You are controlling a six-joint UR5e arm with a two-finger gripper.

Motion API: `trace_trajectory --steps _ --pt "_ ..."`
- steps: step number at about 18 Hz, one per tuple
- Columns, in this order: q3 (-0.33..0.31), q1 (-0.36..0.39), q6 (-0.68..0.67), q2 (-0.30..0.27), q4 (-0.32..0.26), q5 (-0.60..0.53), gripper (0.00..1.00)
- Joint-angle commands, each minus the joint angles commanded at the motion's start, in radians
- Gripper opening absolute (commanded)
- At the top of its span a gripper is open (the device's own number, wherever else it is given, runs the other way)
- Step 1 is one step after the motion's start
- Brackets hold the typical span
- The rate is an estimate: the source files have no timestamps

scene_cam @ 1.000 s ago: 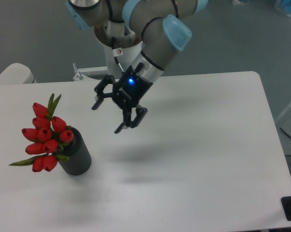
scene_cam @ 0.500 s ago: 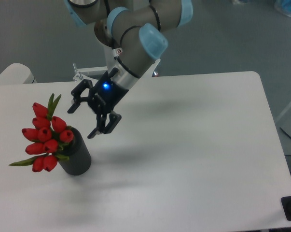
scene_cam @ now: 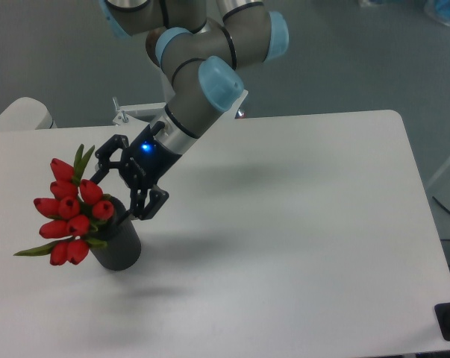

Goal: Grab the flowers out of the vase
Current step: 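Close the gripper around the red tulip stems at the vase rim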

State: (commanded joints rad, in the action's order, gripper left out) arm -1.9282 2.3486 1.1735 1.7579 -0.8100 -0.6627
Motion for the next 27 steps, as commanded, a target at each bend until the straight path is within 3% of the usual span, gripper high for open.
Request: trace_trajectory --steps 13,16,19,27 --pt "0.002 -0.017 -0.023 0.025 0.02 0.003 1.0" --pt "0.011 -0.017 -0.023 0.025 0.02 0.009 0.76" --pt "0.02 -0.017 -0.023 0.029 0.02 0.011 0.62" --pt "0.026 -0.015 -0.012 0.04 0.022 0.021 0.43"
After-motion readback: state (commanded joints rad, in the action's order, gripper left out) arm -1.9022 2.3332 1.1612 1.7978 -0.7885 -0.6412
